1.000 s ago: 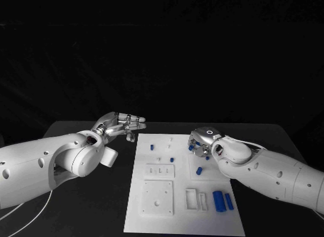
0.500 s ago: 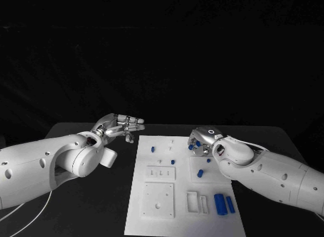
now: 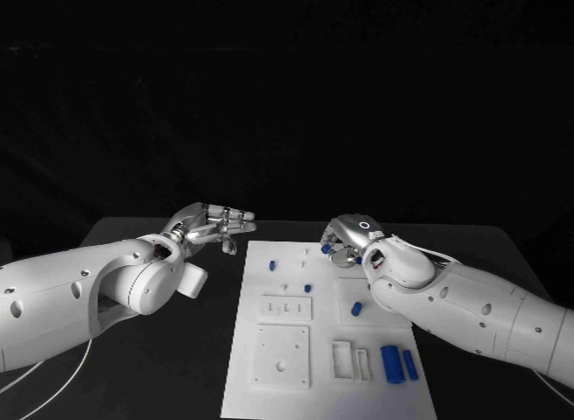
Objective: Assemble the parts on the task board
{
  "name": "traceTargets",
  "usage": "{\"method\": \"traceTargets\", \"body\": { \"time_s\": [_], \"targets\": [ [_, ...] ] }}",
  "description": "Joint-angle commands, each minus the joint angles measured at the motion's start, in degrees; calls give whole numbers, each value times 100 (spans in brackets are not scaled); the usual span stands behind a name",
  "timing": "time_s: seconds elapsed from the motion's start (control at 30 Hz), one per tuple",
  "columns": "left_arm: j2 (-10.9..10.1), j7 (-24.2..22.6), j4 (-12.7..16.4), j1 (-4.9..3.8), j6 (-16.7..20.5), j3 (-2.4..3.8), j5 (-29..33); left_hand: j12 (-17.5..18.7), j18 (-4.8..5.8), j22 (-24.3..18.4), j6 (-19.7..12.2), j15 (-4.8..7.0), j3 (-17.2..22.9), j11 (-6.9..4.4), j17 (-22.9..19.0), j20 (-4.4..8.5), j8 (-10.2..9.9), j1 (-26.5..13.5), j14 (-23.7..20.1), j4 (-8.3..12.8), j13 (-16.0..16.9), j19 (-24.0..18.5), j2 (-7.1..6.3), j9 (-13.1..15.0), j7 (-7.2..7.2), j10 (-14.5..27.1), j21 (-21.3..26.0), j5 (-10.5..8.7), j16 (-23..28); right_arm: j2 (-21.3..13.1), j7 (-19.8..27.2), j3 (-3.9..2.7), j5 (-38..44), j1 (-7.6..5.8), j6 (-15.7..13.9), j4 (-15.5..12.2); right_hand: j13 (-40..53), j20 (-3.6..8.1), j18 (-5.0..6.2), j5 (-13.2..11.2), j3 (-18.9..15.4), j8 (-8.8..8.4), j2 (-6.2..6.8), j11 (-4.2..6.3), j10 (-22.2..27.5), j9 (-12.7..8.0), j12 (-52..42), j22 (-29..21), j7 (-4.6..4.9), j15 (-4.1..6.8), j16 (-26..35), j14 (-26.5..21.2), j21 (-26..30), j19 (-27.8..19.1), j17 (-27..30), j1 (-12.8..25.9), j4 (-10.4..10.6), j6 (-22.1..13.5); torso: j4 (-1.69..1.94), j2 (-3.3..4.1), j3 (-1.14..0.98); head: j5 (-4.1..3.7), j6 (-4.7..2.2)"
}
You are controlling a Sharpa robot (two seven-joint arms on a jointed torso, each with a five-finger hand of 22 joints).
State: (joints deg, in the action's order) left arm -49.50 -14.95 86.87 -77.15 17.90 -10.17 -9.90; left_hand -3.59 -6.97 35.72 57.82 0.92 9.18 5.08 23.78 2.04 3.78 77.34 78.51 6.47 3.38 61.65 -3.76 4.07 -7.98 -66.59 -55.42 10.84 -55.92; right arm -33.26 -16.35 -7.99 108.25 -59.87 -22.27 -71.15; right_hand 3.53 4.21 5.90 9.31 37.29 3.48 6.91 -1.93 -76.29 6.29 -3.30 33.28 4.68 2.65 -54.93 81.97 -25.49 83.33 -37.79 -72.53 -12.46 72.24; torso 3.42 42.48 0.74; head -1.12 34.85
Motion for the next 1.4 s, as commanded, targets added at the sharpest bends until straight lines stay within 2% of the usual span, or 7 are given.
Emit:
{"method": "traceTargets", "body": {
  "time_s": [0.03, 0.13, 0.3, 0.53, 0.8, 1.13, 1.4],
  "targets": [
    [33, -8, 6, -8, -35, 5, -17, 19, -94, -5, -48, -4, 1, 4, -5, -16, -16, -13, 42, -23, 5, -10, -8, 6, -3, 42, -8, -8, -29, 127, -171, -4, 154, -2, -130, 121, 4, 24, 38, -20, 20, 18, -5, 14, -36, 37, -6, 19, -17, 36, -30, -11, 12, -4, -7, -1, 4, 37, 25, 16, 5, 7, 9],
    [52, -5, 4, -7, -46, 5, -18, 19, -94, -5, -48, -4, 1, 4, -5, -16, -16, -13, 42, -23, 5, -10, -8, 6, -3, 42, -8, -8, -29, 251, -189, -1, 166, -1, -155, 224, 4, 25, 40, -12, 19, 17, -4, 13, -34, 35, -6, 27, -16, 37, -28, -12, 17, -6, -5, -1, 2, 34, 57, 32, 14, 38, -1],
    [64, -3, 14, -8, -49, 6, -19, 19, -94, -5, -48, -4, 1, 4, -5, -16, -16, -13, 42, -23, 5, -10, -8, 6, -3, 42, -8, -8, -29, 413, -230, 2, 178, 0, -196, 341, 4, 27, 42, -5, 19, 17, -5, 12, -31, 34, -5, 38, -16, 40, -24, -13, 21, -6, -1, -5, -3, 32, 103, 70, 31, 0, -11],
    [73, 2, 32, -8, -48, 6, -19, 19, -94, -5, -48, -4, 1, 4, -5, -16, -16, -13, 42, -23, 5, -10, -8, 6, -3, 42, -8, -8, -29, 564, -296, 29, 189, 1, -226, 543, 4, 27, 42, -5, 22, 17, -11, 10, -27, 32, -5, 50, -15, 38, -21, -13, 26, -9, 3, -6, -8, 30, 143, 105, 60, -31, -36],
    [82, 2, 43, -8, -45, 6, -19, 18, -94, -27, -47, -5, -18, 5, -20, -16, -17, -8, 39, -53, 5, -11, -3, 6, -3, 47, -21, -6, -41, 662, -243, 60, 190, 2, -215, 673, 3, 29, 47, -8, 24, 17, -19, 8, -20, 25, -5, 90, -13, 42, -13, -13, 42, -15, 12, -5, -23, 26, 184, 148, 86, -19, -64],
    [79, 5, 54, -9, -45, 7, -19, 18, -94, -27, -47, -5, -18, 5, -20, -16, -17, -8, 39, -53, 5, -11, -3, 6, -3, 47, -21, -6, -41, 691, -213, 94, 189, 2, -187, 737, 4, 29, 47, -10, 16, 17, -25, 9, -21, 21, -6, 107, -12, 41, -10, -13, 50, -15, 16, -3, -30, 25, 188, 168, 93, -5, -50],
    [91, 10, 48, -9, -51, 7, -19, 18, -94, -27, -47, -5, -18, 5, -20, -16, -17, -8, 39, -53, 5, -11, -3, 6, -3, 47, -21, -6, -41, 734, -209, 118, 187, 2, -141, 815, 3, 28, 47, -5, 9, 17, -34, 6, -14, 14, -5, 143, -11, 41, -4, -13, 76, -18, 23, 1, -44, 22, 207, 168, 97, -9, -44]
  ]
}}
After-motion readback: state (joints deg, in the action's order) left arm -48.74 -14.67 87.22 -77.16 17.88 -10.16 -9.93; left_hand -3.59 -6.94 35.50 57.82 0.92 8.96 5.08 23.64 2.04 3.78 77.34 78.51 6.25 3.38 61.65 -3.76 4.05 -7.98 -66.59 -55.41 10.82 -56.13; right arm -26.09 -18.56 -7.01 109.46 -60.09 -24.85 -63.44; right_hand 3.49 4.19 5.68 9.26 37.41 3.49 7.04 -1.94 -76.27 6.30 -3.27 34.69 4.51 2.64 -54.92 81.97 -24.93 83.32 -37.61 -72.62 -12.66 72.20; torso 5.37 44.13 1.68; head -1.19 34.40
